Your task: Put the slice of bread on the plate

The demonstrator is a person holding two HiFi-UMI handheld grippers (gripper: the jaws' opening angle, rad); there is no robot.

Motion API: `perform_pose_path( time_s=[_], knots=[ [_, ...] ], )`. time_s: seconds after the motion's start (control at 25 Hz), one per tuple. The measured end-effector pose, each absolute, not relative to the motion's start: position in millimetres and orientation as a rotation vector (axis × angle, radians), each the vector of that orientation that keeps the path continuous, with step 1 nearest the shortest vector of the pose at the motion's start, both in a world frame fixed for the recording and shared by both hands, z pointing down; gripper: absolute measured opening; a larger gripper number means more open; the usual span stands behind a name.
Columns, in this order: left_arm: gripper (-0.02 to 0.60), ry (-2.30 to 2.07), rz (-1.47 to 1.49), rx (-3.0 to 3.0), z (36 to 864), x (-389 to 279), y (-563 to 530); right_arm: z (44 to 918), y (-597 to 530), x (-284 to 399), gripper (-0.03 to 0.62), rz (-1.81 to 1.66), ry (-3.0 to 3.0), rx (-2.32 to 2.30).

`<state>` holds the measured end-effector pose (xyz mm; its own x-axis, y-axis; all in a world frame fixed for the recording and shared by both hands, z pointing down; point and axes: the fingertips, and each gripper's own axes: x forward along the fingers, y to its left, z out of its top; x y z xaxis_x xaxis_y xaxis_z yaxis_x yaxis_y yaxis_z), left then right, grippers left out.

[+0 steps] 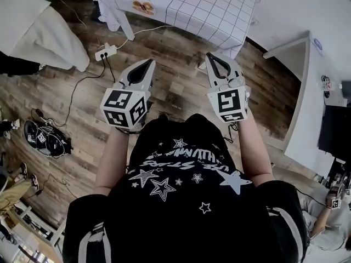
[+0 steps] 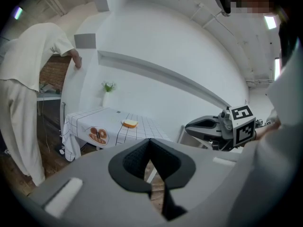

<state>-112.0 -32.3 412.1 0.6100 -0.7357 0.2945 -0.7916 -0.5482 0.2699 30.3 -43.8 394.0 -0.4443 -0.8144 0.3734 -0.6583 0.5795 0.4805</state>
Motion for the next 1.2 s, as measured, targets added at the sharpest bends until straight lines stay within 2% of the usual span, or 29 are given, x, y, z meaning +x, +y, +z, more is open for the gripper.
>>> perform_pose_path(
  time_s=[0.36,0.6,0.88,1.2],
  knots=[
    [0.009,-1.286,0.201,2.444,394.8,-92.3,6.6,365.7,-7.3,51.5,0.014,-0.325,-2.332,1.220],
    [0.009,-1.286,0.218,2.458,396.7,-35.3,56.5,373.3,47.9,104.2,0.014,-0.268,-2.391,1.243],
    [0.009,-1.295,0.230,2.460,402.6,-3.4,105.8,383.7,93.8,134.8,0.014,-0.291,-2.375,1.211],
    [0.009,-1.325,0.225,2.448,397.8,3.8,127.8,382.8,112.6,147.5,0.014,-0.261,-2.387,1.185]
  ],
)
